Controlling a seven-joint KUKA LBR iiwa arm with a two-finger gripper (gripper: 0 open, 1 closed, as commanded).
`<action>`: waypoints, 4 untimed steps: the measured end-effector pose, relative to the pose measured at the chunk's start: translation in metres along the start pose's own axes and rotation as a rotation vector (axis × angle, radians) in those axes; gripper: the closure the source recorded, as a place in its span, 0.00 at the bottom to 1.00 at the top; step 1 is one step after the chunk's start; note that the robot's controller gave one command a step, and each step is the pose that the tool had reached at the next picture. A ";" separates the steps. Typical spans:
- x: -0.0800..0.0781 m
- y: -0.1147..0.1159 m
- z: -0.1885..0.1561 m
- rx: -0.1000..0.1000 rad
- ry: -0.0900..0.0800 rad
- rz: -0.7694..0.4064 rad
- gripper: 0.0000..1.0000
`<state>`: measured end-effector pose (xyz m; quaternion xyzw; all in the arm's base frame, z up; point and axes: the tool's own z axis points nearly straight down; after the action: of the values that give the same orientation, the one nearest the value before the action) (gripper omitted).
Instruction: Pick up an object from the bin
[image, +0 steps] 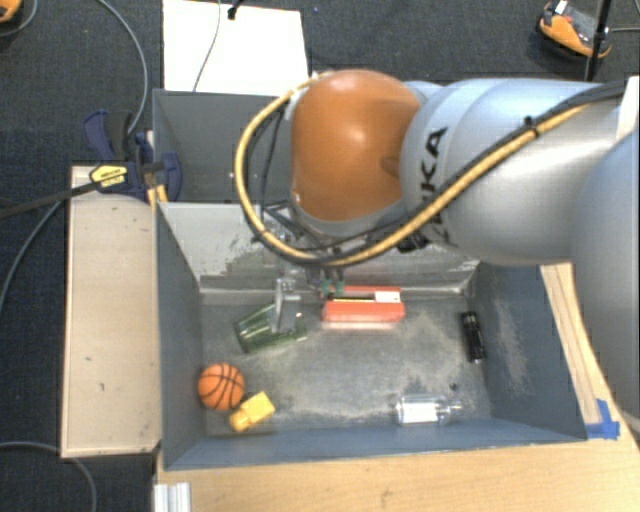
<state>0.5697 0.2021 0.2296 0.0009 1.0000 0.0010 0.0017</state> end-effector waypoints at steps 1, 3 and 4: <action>-0.002 -0.013 0.051 0.000 -0.002 -0.082 0.00; -0.010 -0.041 0.085 -0.001 -0.003 -0.055 0.00; -0.012 -0.043 0.150 -0.001 -0.004 -0.195 0.00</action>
Offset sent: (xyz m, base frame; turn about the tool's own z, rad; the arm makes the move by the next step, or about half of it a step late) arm 0.0004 -0.0417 -0.0696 -0.2741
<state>0.5820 0.1595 0.0797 -0.0966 0.9953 0.0015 0.0036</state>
